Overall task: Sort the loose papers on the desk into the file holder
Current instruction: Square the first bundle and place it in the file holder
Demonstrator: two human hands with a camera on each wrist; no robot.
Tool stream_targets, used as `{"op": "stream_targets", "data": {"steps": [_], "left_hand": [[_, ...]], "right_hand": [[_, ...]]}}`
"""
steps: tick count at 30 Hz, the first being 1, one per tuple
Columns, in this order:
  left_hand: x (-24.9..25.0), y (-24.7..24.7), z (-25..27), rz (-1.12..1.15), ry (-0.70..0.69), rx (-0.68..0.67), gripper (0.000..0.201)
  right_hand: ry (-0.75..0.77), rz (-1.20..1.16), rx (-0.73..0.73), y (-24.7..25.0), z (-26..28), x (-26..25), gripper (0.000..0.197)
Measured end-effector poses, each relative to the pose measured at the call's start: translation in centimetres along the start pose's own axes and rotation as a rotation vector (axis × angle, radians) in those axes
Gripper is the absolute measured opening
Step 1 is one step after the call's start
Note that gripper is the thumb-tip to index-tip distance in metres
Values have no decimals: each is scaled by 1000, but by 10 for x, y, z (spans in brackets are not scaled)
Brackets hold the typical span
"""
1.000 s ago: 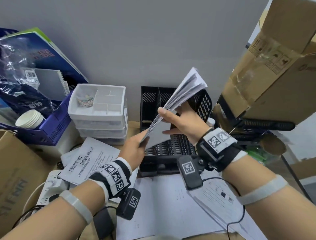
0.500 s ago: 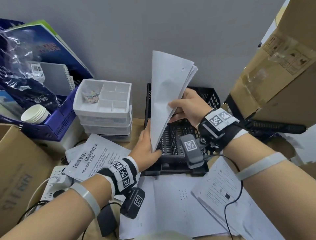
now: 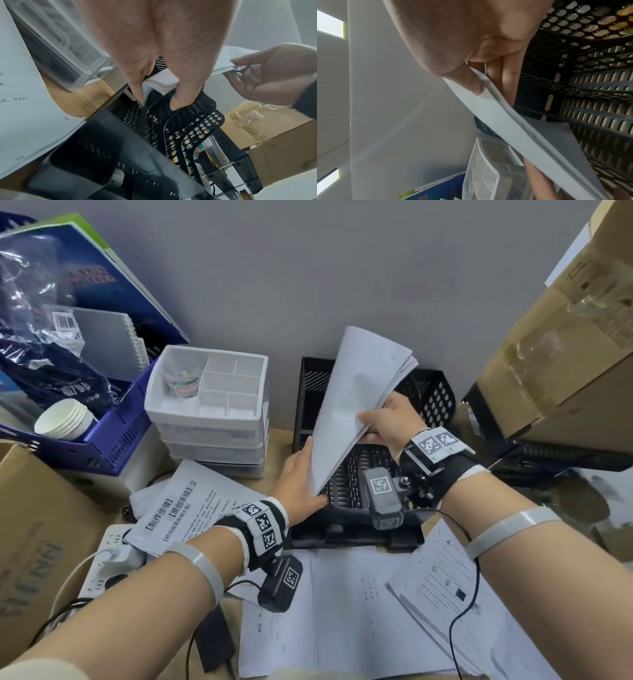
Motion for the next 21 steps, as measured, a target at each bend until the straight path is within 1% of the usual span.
{"op": "stream_targets", "data": {"steps": [3,5,7,9,11,12,14,15,16,18,19,21], "left_hand": [[-7,-7,-14,-21,70,-24,117],[-13,-10,-25,22,105,-20,121],[-19,-9,-35,26,145,27,121],[-24,-4,-43,-55,196,96,109],[-24,-2,-46,-213,222,119,87],[-22,-2,-47,-280,229,114,75],[-22,-5,-49,-336,244,93,58],[-23,-6,-50,-316,247,85,53],[-26,-8,-52,-267,253,71,51],[-33,-13,-55,-95,244,19,58],[-35,-15,-54,-8,217,-2,62],[-40,-15,-50,108,185,-31,62]], "right_hand": [[18,46,-5,-6,-8,5,40],[97,131,-10,-13,-15,4,38],[161,186,10,-19,-18,7,34],[163,176,28,-23,-21,21,31],[127,186,30,-26,-25,40,31],[103,243,18,-28,-26,50,31],[52,483,-44,-34,-27,69,28],[28,604,-74,-37,-25,76,27],[2,672,-89,-39,-25,86,26],[-35,677,-93,-44,-21,101,27],[-46,673,-89,-46,-18,107,29],[-45,692,-120,-55,-13,116,32]]}}
Point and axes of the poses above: each hand's wrist, its own z-axis away from the middle knuckle, its own y-axis out of the back of the hand, x = y × z, the point moved 8 cm from there along -z, towards the middle knuckle, and after that the axes turned 4 degrees about y, right-handed, at the moved point
